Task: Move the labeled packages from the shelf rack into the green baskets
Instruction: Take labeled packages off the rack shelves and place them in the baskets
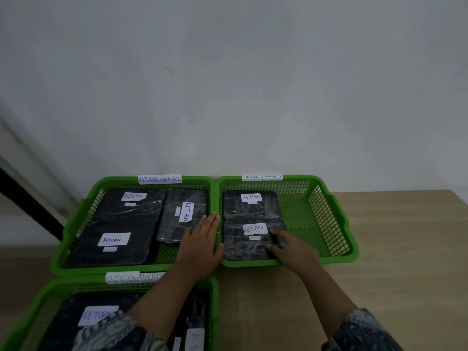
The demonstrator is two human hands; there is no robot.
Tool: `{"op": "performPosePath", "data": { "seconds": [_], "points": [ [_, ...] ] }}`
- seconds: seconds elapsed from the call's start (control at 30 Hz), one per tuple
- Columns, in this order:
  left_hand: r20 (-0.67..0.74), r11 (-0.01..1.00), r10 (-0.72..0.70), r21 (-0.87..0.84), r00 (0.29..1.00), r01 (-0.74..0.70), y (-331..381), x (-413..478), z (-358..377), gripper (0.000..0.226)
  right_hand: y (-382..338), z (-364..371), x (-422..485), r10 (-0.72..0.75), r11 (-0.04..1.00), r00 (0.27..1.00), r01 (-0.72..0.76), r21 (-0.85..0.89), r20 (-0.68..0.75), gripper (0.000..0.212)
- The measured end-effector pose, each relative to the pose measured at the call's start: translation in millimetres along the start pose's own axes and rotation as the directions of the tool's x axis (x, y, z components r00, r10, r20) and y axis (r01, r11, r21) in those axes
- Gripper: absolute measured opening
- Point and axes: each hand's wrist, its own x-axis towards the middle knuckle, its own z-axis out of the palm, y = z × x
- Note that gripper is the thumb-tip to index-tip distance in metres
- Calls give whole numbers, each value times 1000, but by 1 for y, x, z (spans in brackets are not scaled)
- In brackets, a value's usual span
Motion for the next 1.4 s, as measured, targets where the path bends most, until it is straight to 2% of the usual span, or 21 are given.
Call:
{"op": "performPosePath", "data": {
  "seconds": [0.07, 0.17, 0.3, 0.47, 0.57, 0.83, 1.03, 1.23, 1.4],
  "points": [
    [34, 998, 14, 60, 999, -16, -1, -1, -7, 72, -3, -1, -6, -2, 1000, 1000, 2, 31, -19, 51],
    [7, 996, 61, 64, 998, -61, -1, -9, -20, 68, -12, -5, -23, -8, 993, 993, 22, 117, -118, 55],
    [-31, 989, 128, 76, 991, -125, -6, -33, -40, 65, -35, -3, -53, -135, 987, 964, 151, 56, -227, 54],
    [-78, 988, 141, 66, 987, -136, -28, -82, -65, 65, -79, 15, -100, -208, 978, 947, 206, -33, -244, 58],
    [-53, 989, 124, 88, 991, -120, -46, -121, -76, 63, -109, 32, -138, -226, 974, 942, 222, -43, -247, 58],
    [-47, 979, 189, 92, 981, -184, -92, -251, -103, 84, -193, 98, -243, -283, 957, 938, 262, -126, -201, 62],
    [-100, 990, 118, 92, 988, -109, -141, -345, -124, 66, -263, 149, -311, -388, 917, 912, 369, -150, -136, 63],
    [-186, 992, -17, 116, 982, 39, -192, -425, -133, 70, -331, 193, -364, -479, 870, 875, 462, -170, -71, 63],
    [-186, 971, -164, 142, 969, 192, -240, -472, -141, 69, -382, 223, -387, -581, 804, 814, 575, -149, 5, 64]
  ]
}}
